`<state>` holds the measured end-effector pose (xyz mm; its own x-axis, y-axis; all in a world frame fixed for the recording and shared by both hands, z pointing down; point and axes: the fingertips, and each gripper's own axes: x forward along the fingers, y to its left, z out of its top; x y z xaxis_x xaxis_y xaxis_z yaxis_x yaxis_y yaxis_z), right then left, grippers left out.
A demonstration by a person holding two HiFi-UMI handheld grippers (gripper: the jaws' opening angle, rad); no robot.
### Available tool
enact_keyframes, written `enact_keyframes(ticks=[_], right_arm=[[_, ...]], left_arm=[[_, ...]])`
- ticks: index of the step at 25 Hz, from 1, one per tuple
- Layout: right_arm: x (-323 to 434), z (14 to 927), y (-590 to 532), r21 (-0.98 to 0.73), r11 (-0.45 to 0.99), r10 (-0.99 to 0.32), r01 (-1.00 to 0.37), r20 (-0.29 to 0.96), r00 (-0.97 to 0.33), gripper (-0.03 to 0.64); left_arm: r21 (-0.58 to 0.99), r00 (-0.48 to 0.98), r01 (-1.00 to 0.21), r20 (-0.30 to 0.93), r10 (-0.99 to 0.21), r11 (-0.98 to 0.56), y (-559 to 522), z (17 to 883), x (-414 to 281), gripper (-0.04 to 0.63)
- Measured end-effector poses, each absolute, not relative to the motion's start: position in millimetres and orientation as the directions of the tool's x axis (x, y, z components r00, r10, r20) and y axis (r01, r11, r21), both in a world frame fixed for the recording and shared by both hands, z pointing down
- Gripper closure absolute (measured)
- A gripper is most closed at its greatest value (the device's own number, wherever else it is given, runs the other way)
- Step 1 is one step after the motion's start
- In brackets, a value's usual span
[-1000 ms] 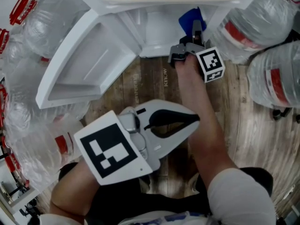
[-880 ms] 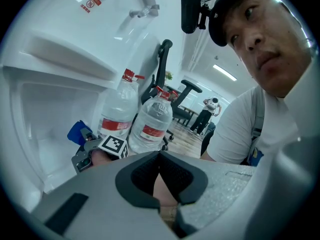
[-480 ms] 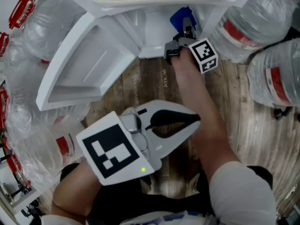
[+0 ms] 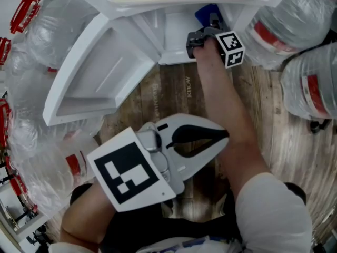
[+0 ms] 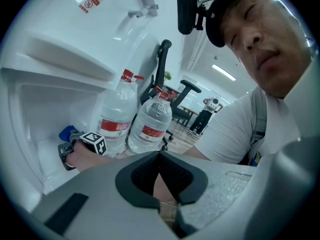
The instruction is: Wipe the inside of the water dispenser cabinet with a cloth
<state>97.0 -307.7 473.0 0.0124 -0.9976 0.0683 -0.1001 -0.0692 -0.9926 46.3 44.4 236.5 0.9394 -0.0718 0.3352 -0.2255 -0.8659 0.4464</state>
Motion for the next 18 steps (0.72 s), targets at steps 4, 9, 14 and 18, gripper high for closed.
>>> enact_keyframes(ticks=[4, 9, 14, 18], right_arm=[[105, 470, -294, -0.992, -0.059, -0.998, -0.108, 0.056, 0.030, 0.546], [108, 462, -267, -0.994, -0.024, -0.999, -0.104, 0.019, 0.049, 0.546], [114, 472, -237, -0.993, -0.040, -0.999, -0.110, 0.037, 0.035, 0.546], [110, 473, -228, -0.993, -0.029, -1.000, -0.118, 0.028, 0.009, 0.546]], left_arm=[[0.452, 0.941, -0.223, 0.331, -0.070, -0.864, 44, 237, 47, 0.598], [0.453, 0.941, -0.223, 0.331, -0.069, -0.863, 44, 238, 46, 0.598], [0.455, 0.943, -0.216, 0.327, -0.064, -0.864, 46, 238, 46, 0.598], [0.461, 0.941, -0.216, 0.333, -0.058, -0.861, 47, 241, 47, 0.598]])
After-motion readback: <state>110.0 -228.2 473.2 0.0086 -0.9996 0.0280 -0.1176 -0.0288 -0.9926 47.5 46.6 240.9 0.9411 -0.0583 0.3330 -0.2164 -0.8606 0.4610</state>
